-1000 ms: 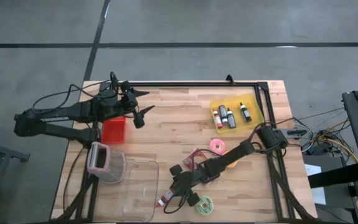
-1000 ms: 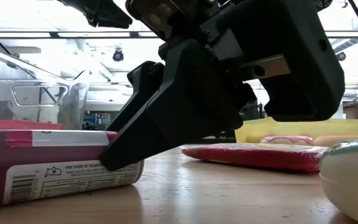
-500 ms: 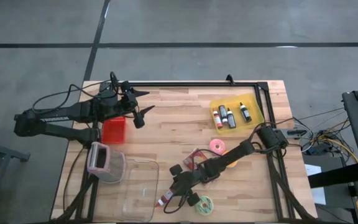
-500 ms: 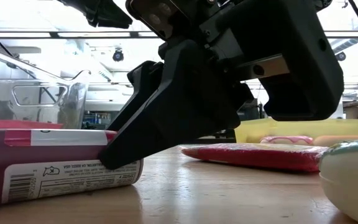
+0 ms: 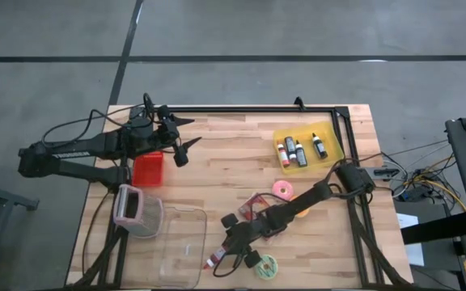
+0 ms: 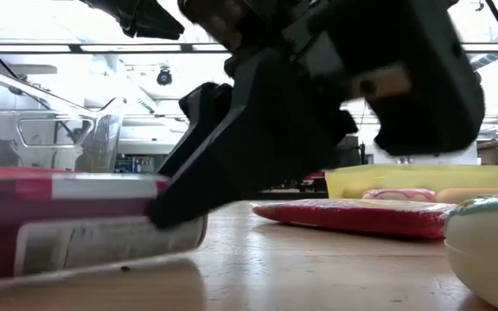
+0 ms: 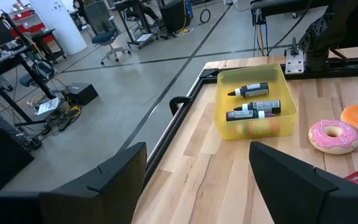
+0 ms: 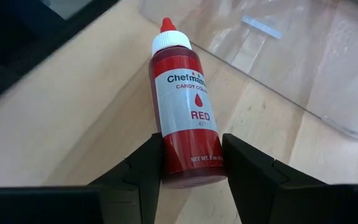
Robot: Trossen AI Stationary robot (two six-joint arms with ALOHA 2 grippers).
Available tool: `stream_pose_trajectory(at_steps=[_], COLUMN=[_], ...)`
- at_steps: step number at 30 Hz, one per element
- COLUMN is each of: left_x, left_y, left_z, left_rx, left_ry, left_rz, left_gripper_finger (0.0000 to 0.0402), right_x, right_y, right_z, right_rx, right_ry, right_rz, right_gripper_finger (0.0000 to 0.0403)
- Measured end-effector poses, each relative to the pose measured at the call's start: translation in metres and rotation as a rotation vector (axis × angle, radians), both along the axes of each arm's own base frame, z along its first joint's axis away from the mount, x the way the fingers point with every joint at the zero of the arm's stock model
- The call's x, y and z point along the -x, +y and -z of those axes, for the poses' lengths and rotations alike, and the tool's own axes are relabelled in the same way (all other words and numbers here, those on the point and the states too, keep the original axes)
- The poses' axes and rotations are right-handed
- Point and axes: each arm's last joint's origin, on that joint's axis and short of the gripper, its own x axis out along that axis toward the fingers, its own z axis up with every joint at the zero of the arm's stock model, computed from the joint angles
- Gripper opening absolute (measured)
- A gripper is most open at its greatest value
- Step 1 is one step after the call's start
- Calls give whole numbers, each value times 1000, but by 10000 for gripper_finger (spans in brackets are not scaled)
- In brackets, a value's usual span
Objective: Pick & Place Food Item
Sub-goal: Put the red food coloring bottle into the yellow bin
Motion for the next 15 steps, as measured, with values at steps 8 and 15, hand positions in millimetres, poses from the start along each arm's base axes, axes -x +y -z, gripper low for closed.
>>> stream_pose_trajectory(at_steps=[8,15], left_x=[0,0], left_y=[0,0], left_z=[0,0], left_rx=[0,0], left_ry=[0,5], left_rz=[-2,-3], left_gripper_finger=[289,289], right_x=[12,39], right_y=[-6,-25], right_z=[-38,-86], right_rx=[-28,-58], right_ry=[56,140], right_rz=[129,500], right_gripper_finger=[147,148])
